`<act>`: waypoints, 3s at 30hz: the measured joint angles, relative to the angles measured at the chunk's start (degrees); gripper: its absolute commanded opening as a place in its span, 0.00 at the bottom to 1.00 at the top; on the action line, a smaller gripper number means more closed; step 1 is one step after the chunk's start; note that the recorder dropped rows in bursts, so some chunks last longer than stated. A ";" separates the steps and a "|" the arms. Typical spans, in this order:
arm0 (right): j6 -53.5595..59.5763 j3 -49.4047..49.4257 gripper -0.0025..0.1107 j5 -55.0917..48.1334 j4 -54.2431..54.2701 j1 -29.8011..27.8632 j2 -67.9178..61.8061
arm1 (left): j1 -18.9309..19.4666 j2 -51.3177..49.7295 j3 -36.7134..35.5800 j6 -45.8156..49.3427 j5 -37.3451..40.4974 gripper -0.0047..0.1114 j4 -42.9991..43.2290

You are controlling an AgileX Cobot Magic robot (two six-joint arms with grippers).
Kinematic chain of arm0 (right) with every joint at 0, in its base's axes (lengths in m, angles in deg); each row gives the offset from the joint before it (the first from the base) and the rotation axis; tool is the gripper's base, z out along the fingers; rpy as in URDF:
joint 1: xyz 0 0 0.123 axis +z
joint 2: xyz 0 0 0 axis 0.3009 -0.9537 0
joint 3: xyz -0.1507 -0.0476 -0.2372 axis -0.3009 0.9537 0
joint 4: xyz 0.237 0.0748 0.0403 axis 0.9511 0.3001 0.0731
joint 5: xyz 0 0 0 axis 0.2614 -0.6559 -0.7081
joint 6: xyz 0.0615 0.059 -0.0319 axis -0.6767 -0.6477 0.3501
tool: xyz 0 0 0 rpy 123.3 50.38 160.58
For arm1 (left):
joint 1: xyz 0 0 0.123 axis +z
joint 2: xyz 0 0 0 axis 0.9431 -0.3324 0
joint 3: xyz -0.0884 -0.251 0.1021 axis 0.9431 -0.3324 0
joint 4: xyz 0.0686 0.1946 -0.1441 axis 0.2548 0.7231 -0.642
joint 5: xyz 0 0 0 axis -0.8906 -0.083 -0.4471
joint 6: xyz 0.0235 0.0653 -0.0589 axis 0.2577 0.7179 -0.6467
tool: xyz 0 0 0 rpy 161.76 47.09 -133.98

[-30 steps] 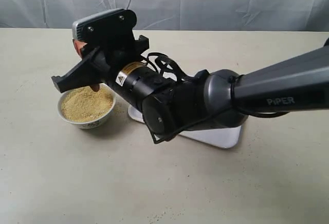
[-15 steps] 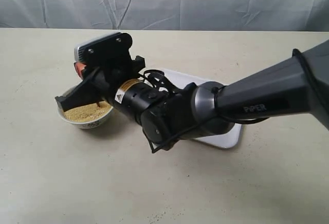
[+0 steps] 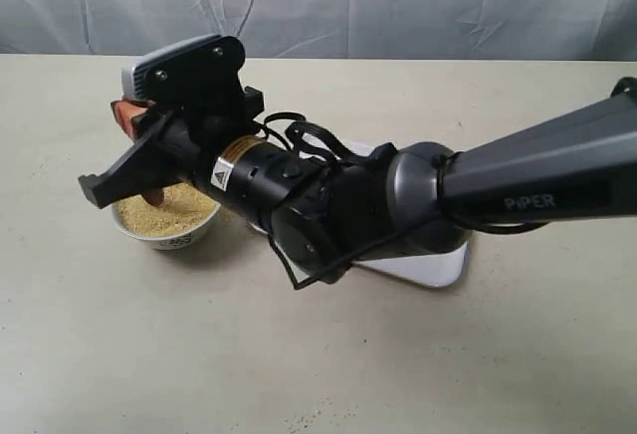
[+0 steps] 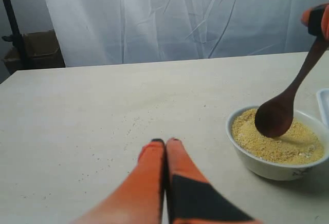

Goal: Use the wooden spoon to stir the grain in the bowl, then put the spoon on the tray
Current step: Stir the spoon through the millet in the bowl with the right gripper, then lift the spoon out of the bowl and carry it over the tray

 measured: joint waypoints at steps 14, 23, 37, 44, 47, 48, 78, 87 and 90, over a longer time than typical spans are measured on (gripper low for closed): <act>2.71 0.00 0.01 0.61 7.11 0.52 -3.44 | 0.00 0.00 0.00 0.00 0.00 0.04 0.00; 6.43 0.00 0.01 -0.83 9.58 0.52 1.24 | 0.00 0.00 0.00 0.00 0.00 0.04 0.00; 14.83 0.00 0.01 -1.98 13.66 0.52 -2.67 | 0.00 0.00 0.00 0.00 0.00 0.04 0.00; 12.05 0.00 0.01 -1.26 10.33 0.52 -3.54 | 0.00 0.00 0.00 0.00 0.00 0.04 0.00; 11.66 0.00 0.01 -1.46 9.74 0.52 -2.89 | 0.00 0.00 0.00 0.00 0.00 0.04 0.00; 11.58 0.00 0.01 -1.49 9.68 0.52 -2.45 | 0.00 0.00 0.00 0.00 0.00 0.04 0.00; 3.42 0.00 0.01 -1.97 11.04 1.00 2.37 | 0.00 0.00 0.00 0.00 0.00 0.04 0.00; 3.42 0.00 0.01 -4.29 19.25 0.08 9.15 | 0.00 0.00 0.00 0.00 0.00 0.04 0.00; 2.68 0.00 0.01 -9.80 23.21 -2.51 10.76 | 0.00 0.00 0.00 0.00 0.00 0.04 0.00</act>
